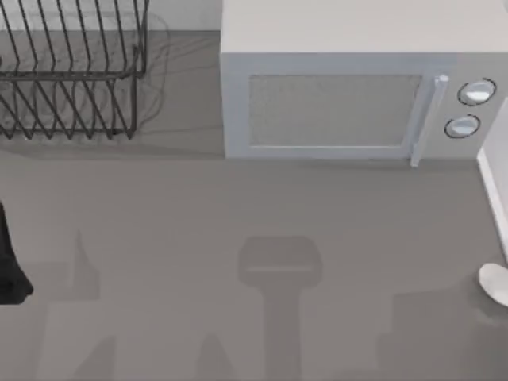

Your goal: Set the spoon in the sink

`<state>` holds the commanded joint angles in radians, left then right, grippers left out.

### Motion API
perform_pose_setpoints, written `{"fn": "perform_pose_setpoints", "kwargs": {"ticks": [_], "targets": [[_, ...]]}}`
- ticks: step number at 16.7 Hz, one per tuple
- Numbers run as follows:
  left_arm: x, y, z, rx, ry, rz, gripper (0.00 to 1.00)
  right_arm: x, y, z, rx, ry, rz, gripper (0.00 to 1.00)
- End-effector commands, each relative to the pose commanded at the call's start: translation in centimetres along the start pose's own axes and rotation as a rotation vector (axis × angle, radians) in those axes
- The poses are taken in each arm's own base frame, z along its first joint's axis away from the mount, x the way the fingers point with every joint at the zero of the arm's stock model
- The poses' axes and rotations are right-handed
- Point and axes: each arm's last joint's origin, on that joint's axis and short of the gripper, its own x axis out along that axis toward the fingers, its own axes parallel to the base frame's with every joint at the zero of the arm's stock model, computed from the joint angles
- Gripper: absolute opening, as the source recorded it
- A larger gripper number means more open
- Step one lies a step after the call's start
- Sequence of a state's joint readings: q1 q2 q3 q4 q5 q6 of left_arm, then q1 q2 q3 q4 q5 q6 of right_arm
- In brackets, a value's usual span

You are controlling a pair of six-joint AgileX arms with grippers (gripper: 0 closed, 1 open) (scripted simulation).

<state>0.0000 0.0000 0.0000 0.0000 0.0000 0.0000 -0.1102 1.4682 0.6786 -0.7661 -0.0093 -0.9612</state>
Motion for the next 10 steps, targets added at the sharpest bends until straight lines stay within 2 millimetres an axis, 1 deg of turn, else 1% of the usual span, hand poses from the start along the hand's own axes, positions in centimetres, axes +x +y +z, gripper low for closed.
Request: {"fn": "perform_pose_setpoints", "kwargs": {"ticks": [2,7,9,10], "targets": [[0.0,0.0,0.0,0.000,0.000,0.000,1.00,-1.9,-0.1,0.1,-0.002,0.006,0.009,0.00],[0.0,0.0,0.0,0.000,0.000,0.000,1.00,-7.2,0.3,-0.1,-0.002,0.015,0.022,0.00],[0.0,0.0,0.0,0.000,0.000,0.000,1.00,-8.3,0.5,-0.1,-0.002,0.005,0.008,0.00],[0.0,0.0,0.0,0.000,0.000,0.000,1.00,-8.3,0.5,-0.1,-0.002,0.005,0.007,0.00]]}}
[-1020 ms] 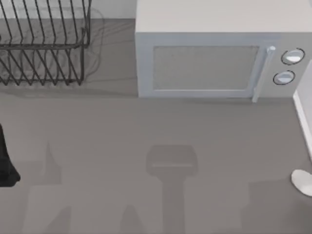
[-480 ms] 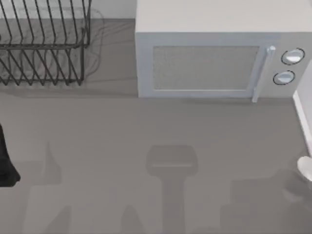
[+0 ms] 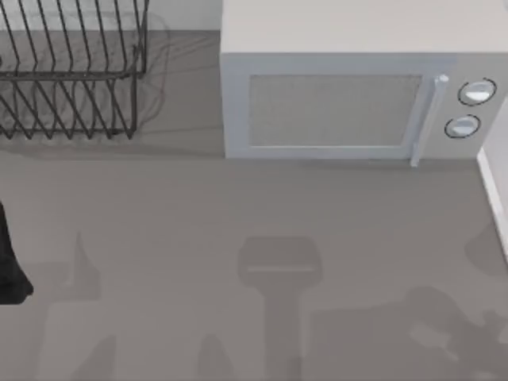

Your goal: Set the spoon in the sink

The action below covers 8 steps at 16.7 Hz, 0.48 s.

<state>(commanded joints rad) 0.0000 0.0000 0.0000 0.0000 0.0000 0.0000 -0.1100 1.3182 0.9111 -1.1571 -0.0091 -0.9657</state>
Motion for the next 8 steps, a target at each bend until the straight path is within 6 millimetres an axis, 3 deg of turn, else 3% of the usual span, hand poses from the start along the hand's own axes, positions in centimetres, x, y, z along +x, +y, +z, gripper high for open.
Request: {"fn": "perform_pose_setpoints", "kwargs": {"ticks": [5,8], "targets": [[0.0,0.0,0.0,0.000,0.000,0.000,1.00,0.1,-0.2,0.1,0.001,0.004,0.007,0.00],[0.0,0.0,0.0,0.000,0.000,0.000,1.00,-0.6,-1.8,1.2,-0.003,0.022,0.032,0.00]]}}
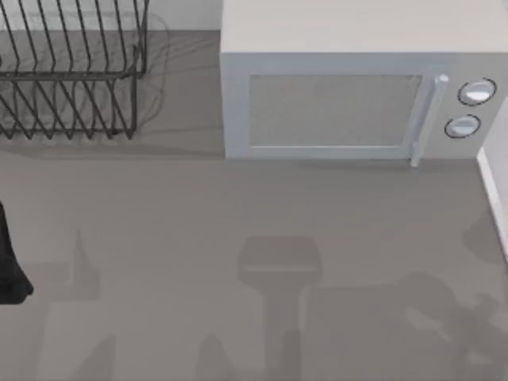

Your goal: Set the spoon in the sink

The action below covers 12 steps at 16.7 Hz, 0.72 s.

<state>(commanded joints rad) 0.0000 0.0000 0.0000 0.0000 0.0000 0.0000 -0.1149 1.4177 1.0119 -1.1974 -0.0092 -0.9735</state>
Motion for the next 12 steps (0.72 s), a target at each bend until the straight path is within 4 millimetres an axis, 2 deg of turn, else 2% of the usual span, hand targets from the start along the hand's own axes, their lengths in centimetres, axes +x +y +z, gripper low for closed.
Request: {"fn": "perform_pose_setpoints", "kwargs": {"ticks": [3,8,12], "targets": [[0.0,0.0,0.0,0.000,0.000,0.000,1.00,-1.2,-3.2,2.1,-0.010,0.022,0.033,0.00],[0.0,0.0,0.0,0.000,0.000,0.000,1.00,-3.2,-11.2,7.3,-0.025,0.029,0.047,0.00],[0.0,0.0,0.0,0.000,0.000,0.000,1.00,-3.0,-17.2,11.0,-0.026,0.018,0.034,0.00]]}}
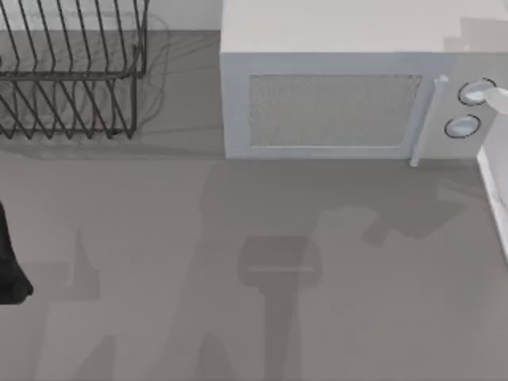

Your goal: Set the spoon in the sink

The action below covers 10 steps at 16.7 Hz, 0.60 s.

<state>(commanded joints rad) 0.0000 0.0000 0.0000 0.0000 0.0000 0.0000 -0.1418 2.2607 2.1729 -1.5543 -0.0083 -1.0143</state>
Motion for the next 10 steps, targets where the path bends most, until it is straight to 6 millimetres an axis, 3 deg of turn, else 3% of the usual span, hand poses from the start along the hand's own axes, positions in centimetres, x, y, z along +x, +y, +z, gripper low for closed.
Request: {"fn": "perform_pose_setpoints", "kwargs": {"ticks": [5,10], "targets": [[0.0,0.0,0.0,0.000,0.000,0.000,1.00,2.2,-4.6,2.3,0.014,-0.021,-0.027,0.00],[0.0,0.0,0.0,0.000,0.000,0.000,1.00,3.8,-6.2,3.1,0.028,-0.045,-0.061,0.00]]}}
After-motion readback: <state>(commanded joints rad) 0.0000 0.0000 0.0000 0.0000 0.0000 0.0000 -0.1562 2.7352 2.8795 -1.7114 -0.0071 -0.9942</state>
